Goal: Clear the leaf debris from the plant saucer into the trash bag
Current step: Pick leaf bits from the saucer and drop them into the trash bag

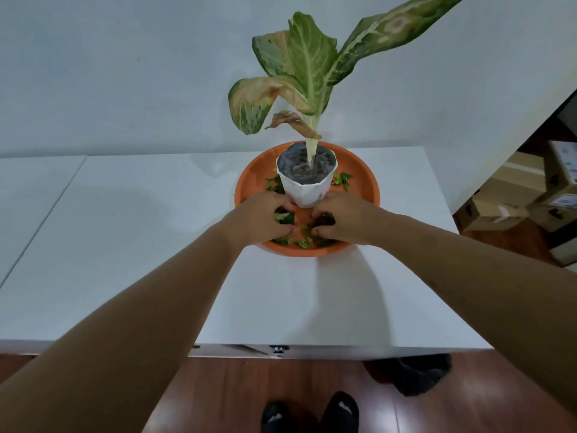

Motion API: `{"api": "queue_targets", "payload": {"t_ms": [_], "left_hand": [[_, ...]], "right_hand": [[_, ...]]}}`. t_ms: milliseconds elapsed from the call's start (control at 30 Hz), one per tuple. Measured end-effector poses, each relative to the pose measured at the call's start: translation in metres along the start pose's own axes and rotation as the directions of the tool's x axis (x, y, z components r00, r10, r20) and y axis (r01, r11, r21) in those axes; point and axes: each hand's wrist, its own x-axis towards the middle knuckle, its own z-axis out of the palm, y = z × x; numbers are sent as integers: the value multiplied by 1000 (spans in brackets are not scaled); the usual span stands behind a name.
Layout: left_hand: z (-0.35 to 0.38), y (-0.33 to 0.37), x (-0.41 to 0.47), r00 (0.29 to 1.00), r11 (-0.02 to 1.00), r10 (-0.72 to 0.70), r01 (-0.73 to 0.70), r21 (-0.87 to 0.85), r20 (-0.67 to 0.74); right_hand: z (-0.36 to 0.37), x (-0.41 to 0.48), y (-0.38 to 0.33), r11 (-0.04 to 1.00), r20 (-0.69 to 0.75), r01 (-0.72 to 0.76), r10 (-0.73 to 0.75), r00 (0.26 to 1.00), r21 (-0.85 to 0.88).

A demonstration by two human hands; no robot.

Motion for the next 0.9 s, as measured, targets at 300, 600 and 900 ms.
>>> {"api": "queue_targets", "payload": {"t_ms": [300,600,900], "left_hand": [[-2,-10,11,979,948,-130,76,310,157],[-18,-3,2,985,980,116,-134,148,129],[-11,-12,6,981,986,52,-81,149,187]], "right_hand": [[6,6,5,944,115,-297,314,942,-142],[7,-3,-11,995,74,-71,76,994,-70],[8,-4,-14,995,95,-94,95,991,-19]]}}
